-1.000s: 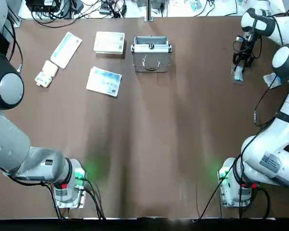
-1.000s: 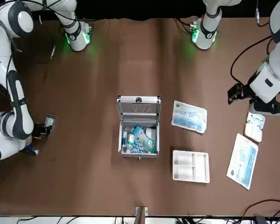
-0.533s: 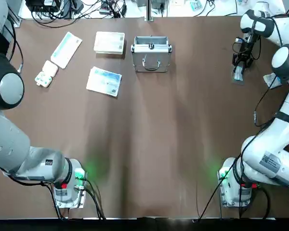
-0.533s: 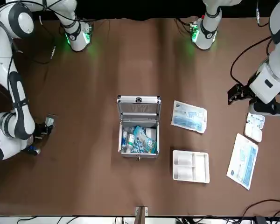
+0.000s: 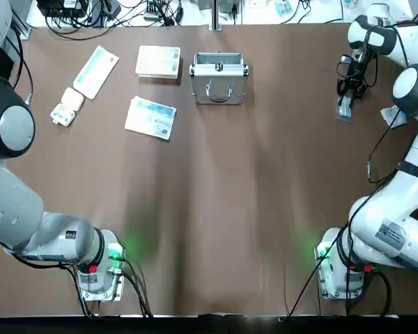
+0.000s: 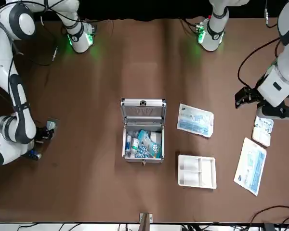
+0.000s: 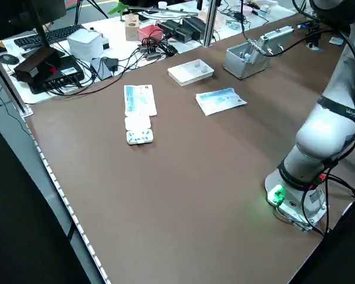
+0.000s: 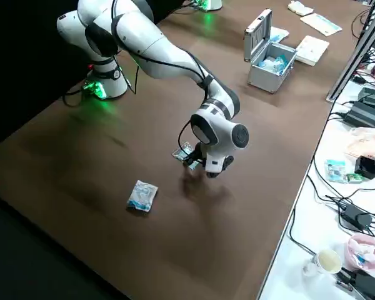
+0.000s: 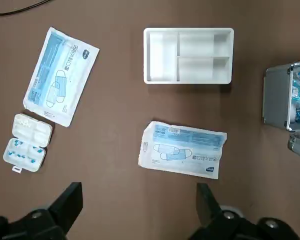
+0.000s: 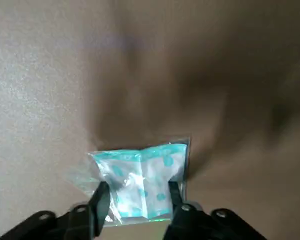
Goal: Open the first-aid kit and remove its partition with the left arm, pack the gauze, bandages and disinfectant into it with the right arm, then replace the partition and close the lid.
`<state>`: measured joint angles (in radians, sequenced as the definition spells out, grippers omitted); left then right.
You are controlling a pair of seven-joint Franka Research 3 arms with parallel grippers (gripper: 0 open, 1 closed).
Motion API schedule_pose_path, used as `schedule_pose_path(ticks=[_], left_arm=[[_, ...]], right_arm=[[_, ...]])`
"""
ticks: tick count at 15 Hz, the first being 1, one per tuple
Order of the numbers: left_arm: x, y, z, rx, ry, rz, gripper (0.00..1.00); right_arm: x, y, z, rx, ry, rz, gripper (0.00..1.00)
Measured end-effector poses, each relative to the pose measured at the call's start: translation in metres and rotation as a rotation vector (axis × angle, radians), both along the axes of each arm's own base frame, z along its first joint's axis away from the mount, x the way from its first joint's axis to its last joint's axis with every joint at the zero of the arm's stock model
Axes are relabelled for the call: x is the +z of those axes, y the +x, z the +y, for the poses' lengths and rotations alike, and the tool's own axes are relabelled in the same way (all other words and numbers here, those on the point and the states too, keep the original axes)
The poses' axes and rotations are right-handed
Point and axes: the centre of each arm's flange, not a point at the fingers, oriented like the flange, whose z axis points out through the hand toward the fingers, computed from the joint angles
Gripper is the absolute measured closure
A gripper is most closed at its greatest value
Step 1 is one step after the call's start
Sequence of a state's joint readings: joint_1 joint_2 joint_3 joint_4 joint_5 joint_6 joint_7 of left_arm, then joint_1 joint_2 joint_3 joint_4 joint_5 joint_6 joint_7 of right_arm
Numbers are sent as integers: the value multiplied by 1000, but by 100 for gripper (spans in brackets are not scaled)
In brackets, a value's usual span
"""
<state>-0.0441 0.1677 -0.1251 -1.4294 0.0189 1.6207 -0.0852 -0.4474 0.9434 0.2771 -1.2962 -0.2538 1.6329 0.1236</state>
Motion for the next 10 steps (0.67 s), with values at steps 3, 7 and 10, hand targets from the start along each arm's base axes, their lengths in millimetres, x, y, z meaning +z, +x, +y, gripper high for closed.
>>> schedule_pose_path(ticks=[3, 7, 10], left_arm=[[0, 0, 0, 0, 0, 0, 0], [0, 0, 0, 0, 0, 0, 0], [0, 0, 0, 0, 0, 0, 0]], right_arm=[[1, 1, 0, 1, -1, -2, 58], [3, 1, 3, 5, 0, 1, 82], [3, 1, 3, 5, -1, 3, 86]])
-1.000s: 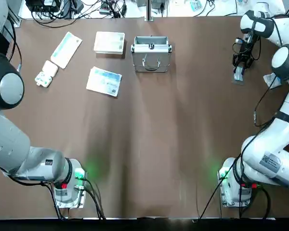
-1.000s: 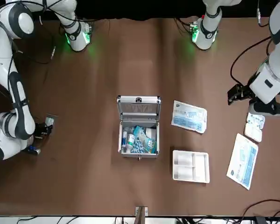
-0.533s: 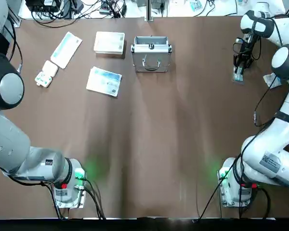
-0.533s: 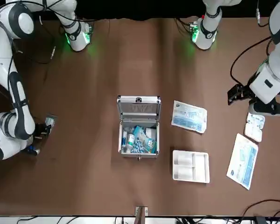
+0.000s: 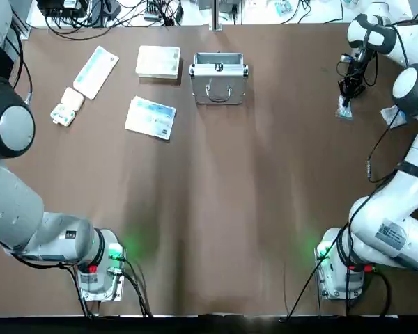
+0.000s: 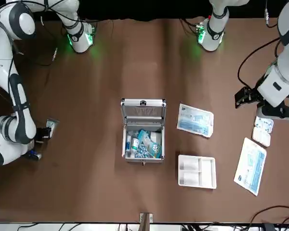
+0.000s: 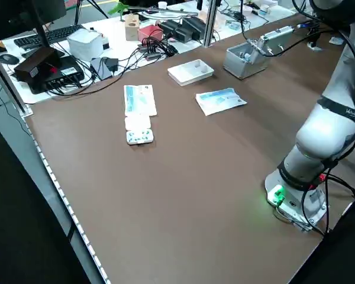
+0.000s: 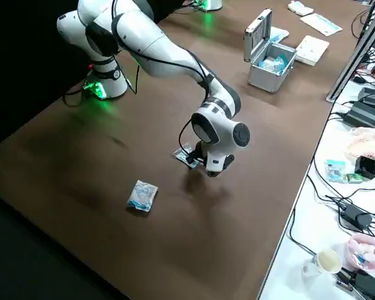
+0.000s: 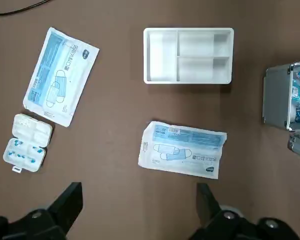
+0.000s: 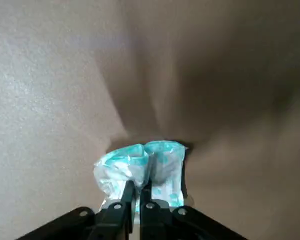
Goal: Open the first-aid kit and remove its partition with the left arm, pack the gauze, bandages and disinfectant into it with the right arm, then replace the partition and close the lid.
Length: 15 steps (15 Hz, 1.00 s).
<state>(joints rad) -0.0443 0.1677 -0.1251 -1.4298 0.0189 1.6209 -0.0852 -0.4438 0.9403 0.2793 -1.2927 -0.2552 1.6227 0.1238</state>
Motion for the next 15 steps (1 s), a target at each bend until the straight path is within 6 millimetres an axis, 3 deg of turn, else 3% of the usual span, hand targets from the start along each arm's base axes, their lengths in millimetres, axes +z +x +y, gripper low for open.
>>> schedule_pose_path(ticks=[3, 9, 12, 15], left_arm=[[0, 0, 0, 0, 0, 0, 0], [0, 0, 0, 0, 0, 0, 0], [0, 0, 0, 0, 0, 0, 0], [0, 0, 0, 0, 0, -2, 0]], right_arm=[[0, -2, 1, 1, 2, 15, 95], [5, -3, 7, 11, 5, 38, 98], [26, 3, 34, 51, 1, 48, 98], [56, 10, 77, 55, 14, 52, 98]])
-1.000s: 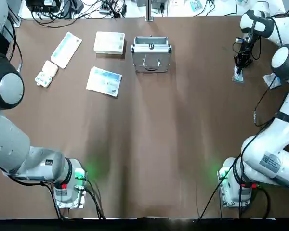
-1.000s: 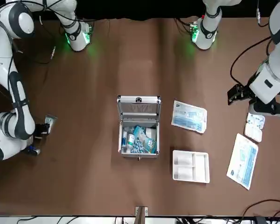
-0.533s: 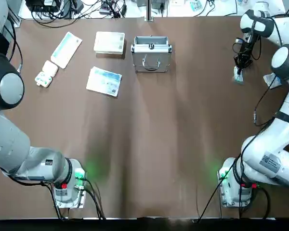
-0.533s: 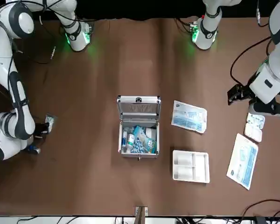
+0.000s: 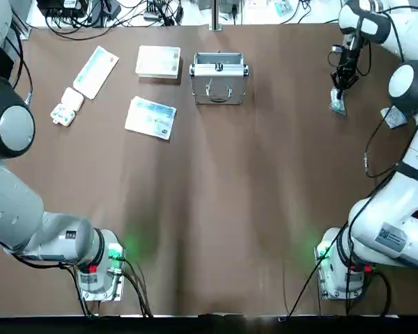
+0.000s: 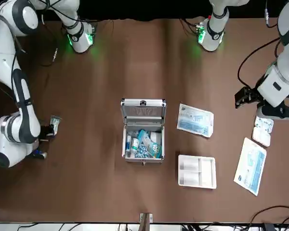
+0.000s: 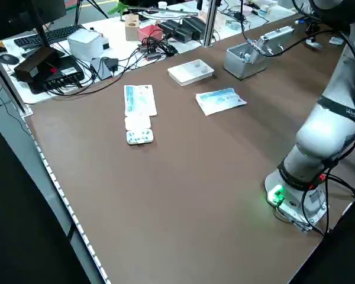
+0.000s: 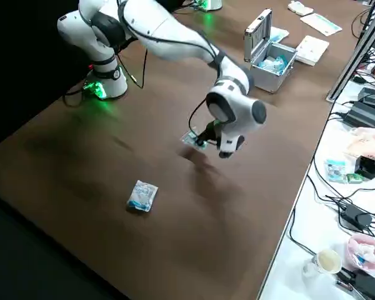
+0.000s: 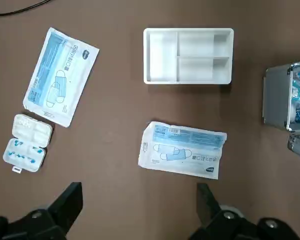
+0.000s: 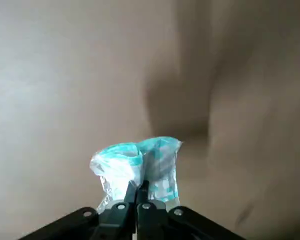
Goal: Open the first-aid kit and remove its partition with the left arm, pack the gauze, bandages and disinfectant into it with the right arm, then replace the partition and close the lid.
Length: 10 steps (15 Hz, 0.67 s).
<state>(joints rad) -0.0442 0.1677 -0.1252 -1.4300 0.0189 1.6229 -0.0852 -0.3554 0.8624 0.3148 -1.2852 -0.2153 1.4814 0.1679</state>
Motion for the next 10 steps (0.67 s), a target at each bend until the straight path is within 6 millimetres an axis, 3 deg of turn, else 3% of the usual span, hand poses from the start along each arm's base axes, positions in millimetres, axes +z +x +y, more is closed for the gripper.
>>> schedule_pose_path(ticks=[3, 7, 10], left_arm=[[1, 1, 0, 0, -2, -11, 0], [-5, 4, -1, 0, -4, -22, 0], [-9, 6, -1, 0, -4, -21, 0]], right_arm=[[38, 6, 59, -38, 12, -8, 98], [97, 10, 176, -159, 29, -58, 98], [143, 17, 253, -272, 82, -178, 98]])
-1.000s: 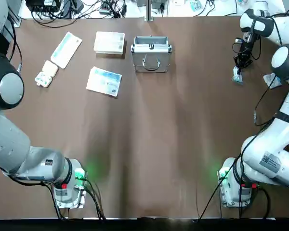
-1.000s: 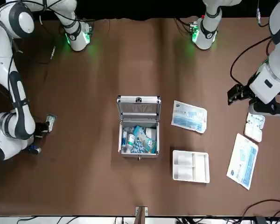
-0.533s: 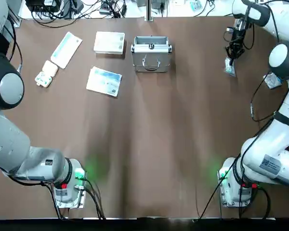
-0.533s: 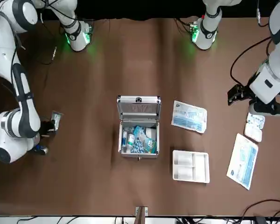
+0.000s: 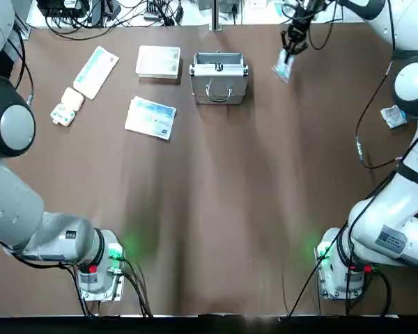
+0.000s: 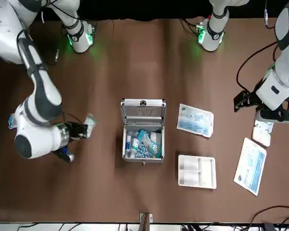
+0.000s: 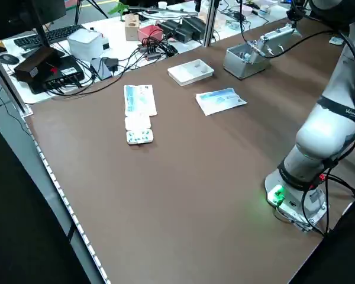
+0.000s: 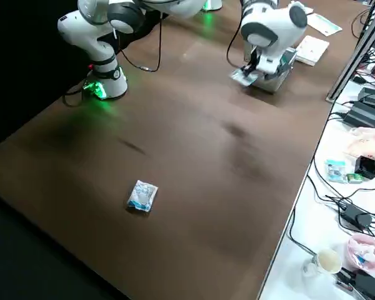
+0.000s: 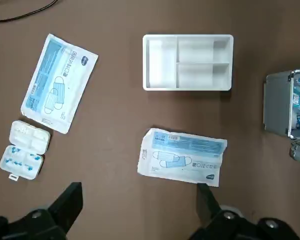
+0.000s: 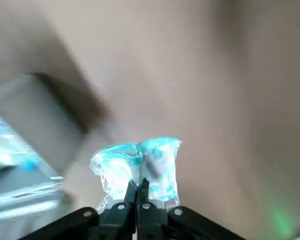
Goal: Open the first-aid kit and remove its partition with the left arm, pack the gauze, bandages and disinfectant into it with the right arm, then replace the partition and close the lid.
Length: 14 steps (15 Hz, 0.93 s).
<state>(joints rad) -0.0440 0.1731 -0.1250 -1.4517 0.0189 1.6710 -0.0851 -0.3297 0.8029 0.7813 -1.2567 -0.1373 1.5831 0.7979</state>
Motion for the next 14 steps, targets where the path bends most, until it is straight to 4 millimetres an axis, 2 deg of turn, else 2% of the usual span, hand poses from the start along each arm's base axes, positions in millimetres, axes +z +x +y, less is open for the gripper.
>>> schedule_pose_path(ticks=[2, 3, 6, 9, 12, 14], left_arm=[[0, 0, 0, 0, 0, 0, 0], [0, 0, 0, 0, 0, -1, 0], [-2, 1, 0, 0, 0, -2, 0], [-5, 1, 0, 0, 0, 0, 0], [-6, 1, 0, -1, 0, 2, 0], [-7, 1, 0, -1, 0, 2, 0]], right_arm=[[17, 3, 46, -47, 33, -90, 98], [26, 8, 85, -136, 66, -183, 98], [31, 14, 123, -326, 107, -240, 98], [17, 9, 164, -514, 112, -205, 98], [-14, 2, 211, -733, 110, -189, 98], [-34, -4, 234, -859, 97, -180, 98]])
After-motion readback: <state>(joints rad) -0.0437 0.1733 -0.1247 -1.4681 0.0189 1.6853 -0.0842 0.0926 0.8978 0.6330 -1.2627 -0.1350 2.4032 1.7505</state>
